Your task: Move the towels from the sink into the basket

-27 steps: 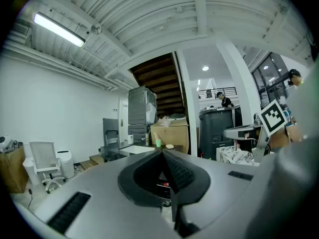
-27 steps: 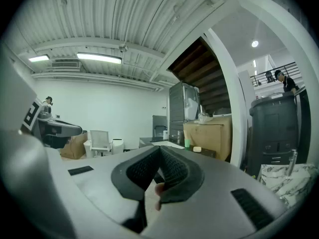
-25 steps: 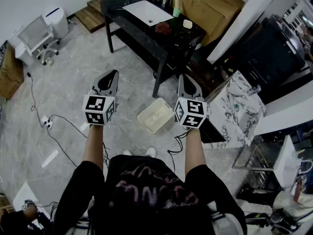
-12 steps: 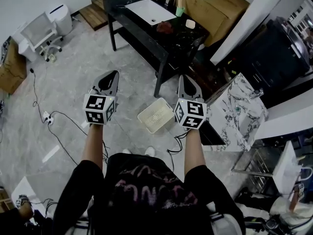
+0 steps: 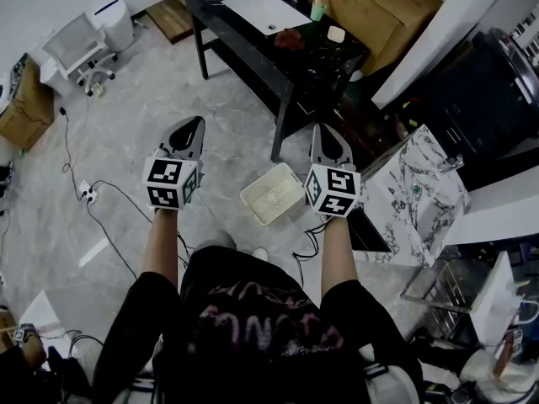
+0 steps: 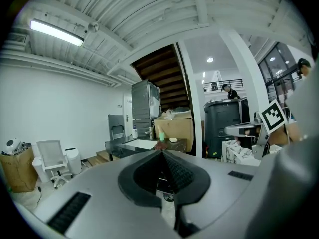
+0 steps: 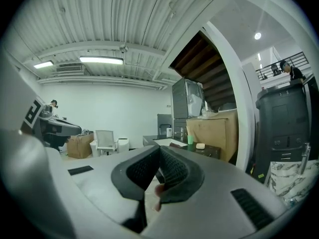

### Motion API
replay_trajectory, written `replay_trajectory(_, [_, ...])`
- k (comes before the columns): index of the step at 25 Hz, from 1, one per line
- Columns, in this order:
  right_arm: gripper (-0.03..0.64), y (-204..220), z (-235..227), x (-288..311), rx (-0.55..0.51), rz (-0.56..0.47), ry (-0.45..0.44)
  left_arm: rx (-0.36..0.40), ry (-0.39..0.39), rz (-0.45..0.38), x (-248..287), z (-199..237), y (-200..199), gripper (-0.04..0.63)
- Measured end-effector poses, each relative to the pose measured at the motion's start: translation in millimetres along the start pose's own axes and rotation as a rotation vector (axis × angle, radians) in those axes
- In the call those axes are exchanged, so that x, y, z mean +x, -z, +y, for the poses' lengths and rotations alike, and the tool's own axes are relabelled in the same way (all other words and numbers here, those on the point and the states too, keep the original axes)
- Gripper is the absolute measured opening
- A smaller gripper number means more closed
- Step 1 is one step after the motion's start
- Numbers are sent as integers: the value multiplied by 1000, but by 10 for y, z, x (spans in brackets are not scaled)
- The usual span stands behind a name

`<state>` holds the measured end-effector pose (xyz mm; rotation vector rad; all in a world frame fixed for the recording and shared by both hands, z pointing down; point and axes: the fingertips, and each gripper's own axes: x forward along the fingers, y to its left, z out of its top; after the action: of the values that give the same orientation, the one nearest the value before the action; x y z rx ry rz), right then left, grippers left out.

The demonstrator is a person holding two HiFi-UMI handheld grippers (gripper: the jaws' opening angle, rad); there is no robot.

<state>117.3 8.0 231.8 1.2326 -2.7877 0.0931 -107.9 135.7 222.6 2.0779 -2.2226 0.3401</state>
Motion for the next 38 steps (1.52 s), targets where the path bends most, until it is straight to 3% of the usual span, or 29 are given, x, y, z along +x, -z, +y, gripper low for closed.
replay_trajectory(11, [15,54,2,704,-9,19,-18,11,-5,2,511,361,44,14])
replay_trajectory(21, [15,110,295,1896,-23,43,36,-12,42,24,1329,1342,248,14])
replay_trajectory(31, [15,-104,694,3006,-8,52,166,-11,178,53,2147,2460,234,14])
replay_trajectory(38, [15,-225,603,3244,-28,68,239,-8,277,28,2571,2553,111,14])
